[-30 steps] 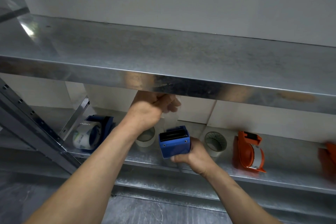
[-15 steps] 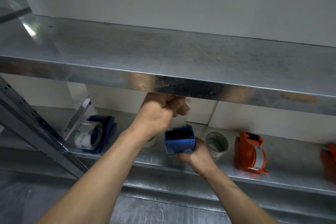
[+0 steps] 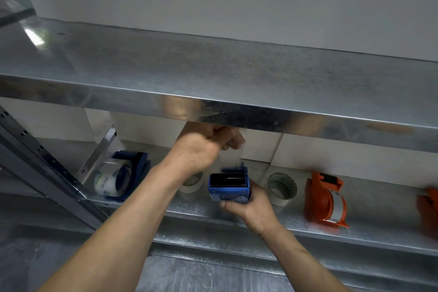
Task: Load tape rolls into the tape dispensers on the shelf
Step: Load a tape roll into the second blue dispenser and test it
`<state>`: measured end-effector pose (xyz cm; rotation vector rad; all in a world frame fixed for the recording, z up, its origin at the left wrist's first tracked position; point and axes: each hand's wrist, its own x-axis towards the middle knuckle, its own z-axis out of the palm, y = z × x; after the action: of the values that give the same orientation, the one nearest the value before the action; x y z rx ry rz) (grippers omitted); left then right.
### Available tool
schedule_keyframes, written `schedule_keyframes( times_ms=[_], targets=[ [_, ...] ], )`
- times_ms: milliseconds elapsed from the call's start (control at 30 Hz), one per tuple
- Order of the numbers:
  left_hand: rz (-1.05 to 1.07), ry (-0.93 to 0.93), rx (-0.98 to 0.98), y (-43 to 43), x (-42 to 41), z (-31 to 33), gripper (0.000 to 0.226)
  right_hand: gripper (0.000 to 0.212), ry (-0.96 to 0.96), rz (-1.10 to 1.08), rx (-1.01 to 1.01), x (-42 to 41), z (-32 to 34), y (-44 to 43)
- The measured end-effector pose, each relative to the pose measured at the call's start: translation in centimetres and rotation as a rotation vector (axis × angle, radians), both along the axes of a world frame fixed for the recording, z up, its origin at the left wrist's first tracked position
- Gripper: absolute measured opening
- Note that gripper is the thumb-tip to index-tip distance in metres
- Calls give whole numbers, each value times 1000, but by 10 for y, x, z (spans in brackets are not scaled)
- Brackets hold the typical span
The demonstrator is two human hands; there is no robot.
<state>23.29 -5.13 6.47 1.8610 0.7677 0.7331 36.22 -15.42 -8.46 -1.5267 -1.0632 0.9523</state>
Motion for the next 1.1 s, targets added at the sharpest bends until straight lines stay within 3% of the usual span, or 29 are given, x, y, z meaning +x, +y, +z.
schedule_keyframes(
  times_ms=[433,633,700,767,900,1000,1100],
  targets=[
    [-44,13,49,2,3,-14,10,57,-7,-3,-97,4,1,9],
    [-66,111,374,-1,5,-29,7,61,149,-58,-132,0,8,9],
    [-78,146,419,-3,3,-37,24,61,233,-103,-145,-1,12,12],
    [-77,198,516,-5,3,-47,33,54,291,-147,-159,-1,17,15],
    [-37,240,783,-10,8,-70,28,36,342,-161,-186,1,25,19],
    [26,178,842,-14,11,-82,25,14,446,-185,-182,0,29,22],
    [62,140,854,-16,14,-91,22,15,557,-173,-164,0,32,21]
  ],
)
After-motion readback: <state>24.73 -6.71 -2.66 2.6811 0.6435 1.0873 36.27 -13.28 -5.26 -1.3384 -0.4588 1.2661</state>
